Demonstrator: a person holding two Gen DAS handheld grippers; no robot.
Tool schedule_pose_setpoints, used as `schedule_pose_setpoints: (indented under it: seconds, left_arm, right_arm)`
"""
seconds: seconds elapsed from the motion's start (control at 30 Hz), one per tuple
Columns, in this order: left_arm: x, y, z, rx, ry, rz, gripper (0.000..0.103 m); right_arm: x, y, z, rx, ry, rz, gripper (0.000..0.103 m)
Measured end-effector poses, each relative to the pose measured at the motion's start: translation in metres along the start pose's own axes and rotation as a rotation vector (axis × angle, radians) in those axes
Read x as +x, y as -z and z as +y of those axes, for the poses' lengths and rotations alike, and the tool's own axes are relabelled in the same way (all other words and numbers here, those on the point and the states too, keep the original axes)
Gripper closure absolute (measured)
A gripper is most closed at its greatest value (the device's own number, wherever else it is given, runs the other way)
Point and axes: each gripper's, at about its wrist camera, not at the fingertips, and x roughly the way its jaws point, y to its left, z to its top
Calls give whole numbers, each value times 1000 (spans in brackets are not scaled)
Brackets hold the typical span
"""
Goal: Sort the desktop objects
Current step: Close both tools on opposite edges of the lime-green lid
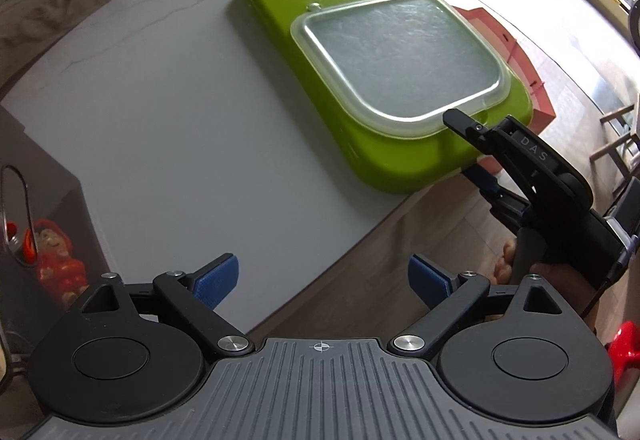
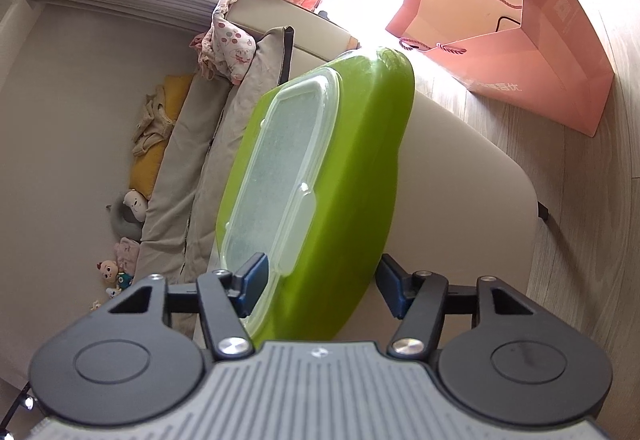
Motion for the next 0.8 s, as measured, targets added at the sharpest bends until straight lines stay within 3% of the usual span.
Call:
schedule_pose_setpoints:
  seconds: [0.33, 0.53, 0.6, 0.67, 0.8]
  left_arm:
    - [2, 4, -3, 7, 12, 23, 6]
    - [2, 3, -6, 6, 29, 30, 6]
    - [3, 3, -6, -1, 41, 35, 6]
    - [4, 2, -4, -8, 48, 36, 6]
    - [5, 3, 2, -33, 65, 39, 6]
  right_arm:
    - [-19, -9, -18, 8, -55, 85, 50]
    - [-51, -3, -31, 4, -58, 74, 50]
    - [-52, 2, -36, 18, -68, 66, 43]
    - [-48, 7, -40, 46, -82, 64, 8]
    - [-40, 17, -48, 103, -111, 59, 4]
